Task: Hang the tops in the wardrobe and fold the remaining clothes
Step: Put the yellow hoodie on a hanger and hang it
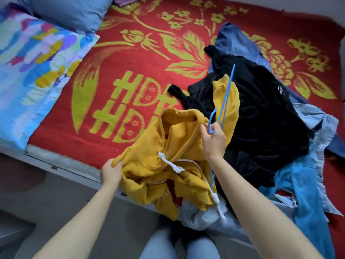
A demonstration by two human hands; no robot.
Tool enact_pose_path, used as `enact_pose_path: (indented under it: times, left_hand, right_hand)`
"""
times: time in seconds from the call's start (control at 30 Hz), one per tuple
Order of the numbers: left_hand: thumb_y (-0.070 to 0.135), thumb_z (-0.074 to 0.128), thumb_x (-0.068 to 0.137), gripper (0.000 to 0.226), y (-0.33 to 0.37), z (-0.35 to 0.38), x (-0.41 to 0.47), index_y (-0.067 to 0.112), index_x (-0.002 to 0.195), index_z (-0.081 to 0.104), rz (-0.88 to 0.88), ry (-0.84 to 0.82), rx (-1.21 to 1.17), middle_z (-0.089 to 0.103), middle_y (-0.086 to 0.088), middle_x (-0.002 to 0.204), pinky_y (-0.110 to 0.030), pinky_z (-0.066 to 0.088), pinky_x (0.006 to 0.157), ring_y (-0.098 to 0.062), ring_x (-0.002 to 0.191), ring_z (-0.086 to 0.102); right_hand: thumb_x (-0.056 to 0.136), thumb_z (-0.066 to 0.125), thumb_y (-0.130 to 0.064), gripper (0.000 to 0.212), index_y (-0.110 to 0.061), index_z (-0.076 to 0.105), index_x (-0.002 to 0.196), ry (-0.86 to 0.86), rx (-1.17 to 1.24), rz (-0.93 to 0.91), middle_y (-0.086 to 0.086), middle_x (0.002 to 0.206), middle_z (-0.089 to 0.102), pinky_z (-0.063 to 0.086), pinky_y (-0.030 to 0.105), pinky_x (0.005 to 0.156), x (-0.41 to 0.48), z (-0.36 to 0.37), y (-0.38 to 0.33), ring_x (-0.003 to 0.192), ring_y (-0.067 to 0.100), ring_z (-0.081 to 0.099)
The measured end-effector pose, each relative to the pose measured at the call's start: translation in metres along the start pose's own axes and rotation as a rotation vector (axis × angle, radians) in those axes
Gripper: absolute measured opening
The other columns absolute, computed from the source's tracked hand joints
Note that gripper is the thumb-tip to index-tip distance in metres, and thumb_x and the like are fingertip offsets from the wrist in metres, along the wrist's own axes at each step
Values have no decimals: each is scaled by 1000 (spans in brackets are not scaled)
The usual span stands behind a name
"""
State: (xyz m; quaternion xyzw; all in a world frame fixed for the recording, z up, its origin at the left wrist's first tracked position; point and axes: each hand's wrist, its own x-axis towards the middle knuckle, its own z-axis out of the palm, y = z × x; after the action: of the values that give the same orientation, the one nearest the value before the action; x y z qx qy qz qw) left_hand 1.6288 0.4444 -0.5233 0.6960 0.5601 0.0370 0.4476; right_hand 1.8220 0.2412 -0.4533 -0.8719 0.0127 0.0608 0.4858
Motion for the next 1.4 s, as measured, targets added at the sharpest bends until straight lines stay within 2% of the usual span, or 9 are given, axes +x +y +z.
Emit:
enact_pose_path:
  times: [0.13,0.4,0.57,0.77,0.9,1.07,1.17,1.3,1.4]
  left_hand:
    - [23,56,90,40,-23,8,-1,11,127,49,-87,-119,389,53,-18,123,-44,36,94,-38,119,43]
    - [25,48,96,49,-18,40,10,19,143,34,86,-302,492,33,-5,148,-43,28,105,-30,135,26]
    - [32,56,93,47,4,76,25,16,136,44,38,-490,158,60,-11,111,-33,44,80,-24,92,56]
    - [14,63,84,39,16,119,36,8,121,53,-121,-468,185,65,-19,105,-38,49,79,-35,95,63]
    - [1,59,84,11,5,101,41,5,92,66,-240,-352,-78,56,-5,61,-21,38,39,-11,41,50]
    - [-9,46,84,26,-49,48,46,7,75,65,-419,-29,-255,57,-8,62,-20,33,41,-18,47,41]
    - [-10,42,84,27,-70,35,40,2,77,66,-497,78,-297,57,-9,60,-14,34,35,-18,47,41]
    - [-3,48,82,30,-70,38,33,14,67,67,-489,68,-119,62,-7,67,-29,42,62,-28,65,52]
    - [4,54,82,21,-54,47,30,17,74,70,-250,28,354,63,-7,94,-39,43,84,-34,97,53]
  right_hand:
    - [89,61,-21,23,-11,44,77,-97,-217,137,6,75,55,26,27,59,-14,12,38,72,28,52]
    - [89,58,-13,23,-14,39,74,-412,-366,9,11,92,64,42,36,70,-50,48,72,87,30,57]
    - [86,60,-12,14,-3,50,89,-464,-452,8,12,95,62,47,41,75,-35,63,70,90,29,57]
    - [88,56,-8,9,-6,47,88,-508,-448,-142,14,107,63,46,39,80,-24,75,56,101,29,57]
    - [91,52,-14,23,-5,52,112,-604,-563,-390,12,107,63,46,42,81,-15,88,46,100,31,57]
    - [92,38,-14,50,-11,29,141,-917,-888,-629,8,119,59,43,41,73,-18,120,51,101,33,57]
    - [91,38,-11,37,-11,37,128,-978,-988,-631,7,119,57,37,37,64,-22,123,66,99,34,57]
    - [88,54,-13,20,-13,47,107,-926,-1080,-781,8,100,60,36,35,60,-18,107,72,93,32,59]
    - [46,90,-18,40,-13,66,77,-788,-1085,-906,2,58,58,39,24,40,-20,95,69,52,22,58]
